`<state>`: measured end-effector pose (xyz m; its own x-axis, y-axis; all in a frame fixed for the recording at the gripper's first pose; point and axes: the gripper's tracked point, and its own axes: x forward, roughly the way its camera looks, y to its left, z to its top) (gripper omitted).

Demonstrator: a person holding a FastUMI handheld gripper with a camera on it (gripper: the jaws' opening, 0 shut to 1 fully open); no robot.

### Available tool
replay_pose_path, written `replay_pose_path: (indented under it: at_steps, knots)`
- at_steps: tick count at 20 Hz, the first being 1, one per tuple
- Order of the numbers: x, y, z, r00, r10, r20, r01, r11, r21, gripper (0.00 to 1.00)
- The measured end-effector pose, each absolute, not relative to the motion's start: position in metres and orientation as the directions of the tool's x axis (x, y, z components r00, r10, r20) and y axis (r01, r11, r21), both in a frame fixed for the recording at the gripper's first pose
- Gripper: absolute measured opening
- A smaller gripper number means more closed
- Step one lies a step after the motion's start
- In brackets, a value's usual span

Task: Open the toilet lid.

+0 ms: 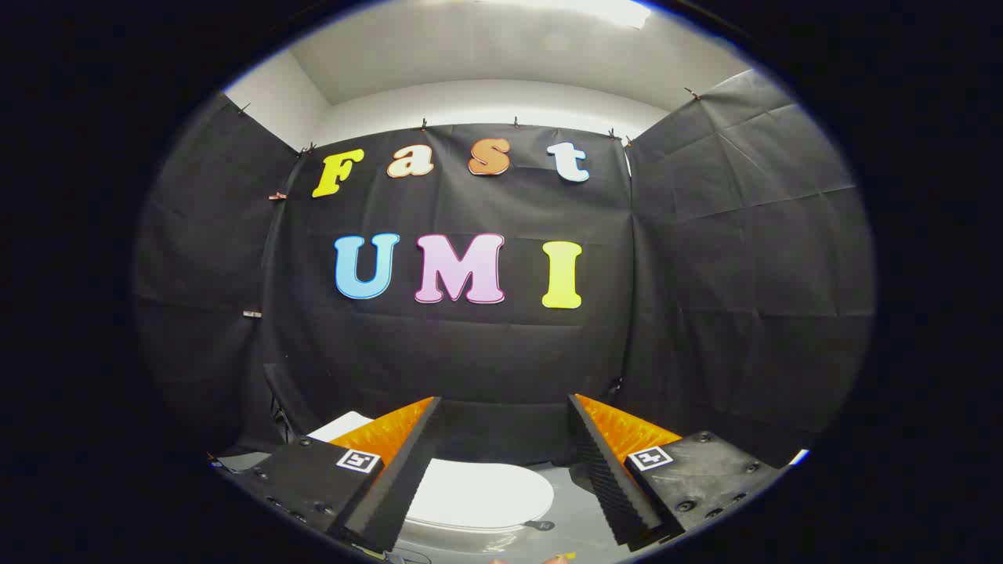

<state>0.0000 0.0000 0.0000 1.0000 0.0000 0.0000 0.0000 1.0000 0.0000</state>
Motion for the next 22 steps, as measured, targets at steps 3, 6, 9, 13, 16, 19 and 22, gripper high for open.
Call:
replay_pose_path:
  at_steps: [3, 6, 9, 13, 16, 19, 22]
  knots:
    - [0.000, 0.005, -0.003, 1.000, 0.011, -0.011, -0.011, 1.000, -0.001, 0.99]
    - [-0.001, 0.012, -0.005, 0.999, 0.029, -0.020, -0.029, 1.000, -0.002, 0.99]
    - [-0.001, 0.014, -0.006, 0.999, 0.036, -0.022, -0.036, 0.999, -0.008, 0.99]
    - [-0.003, 0.020, -0.008, 0.998, 0.049, -0.032, -0.050, 0.999, -0.011, 0.99]
    - [-0.004, 0.023, -0.006, 0.998, 0.059, -0.026, -0.060, 0.998, -0.011, 0.99]
    - [-0.003, 0.023, -0.005, 0.998, 0.061, -0.026, -0.061, 0.998, -0.003, 0.98]
    - [-0.002, 0.021, -0.007, 0.998, 0.055, -0.032, -0.055, 0.999, 0.001, 0.99]
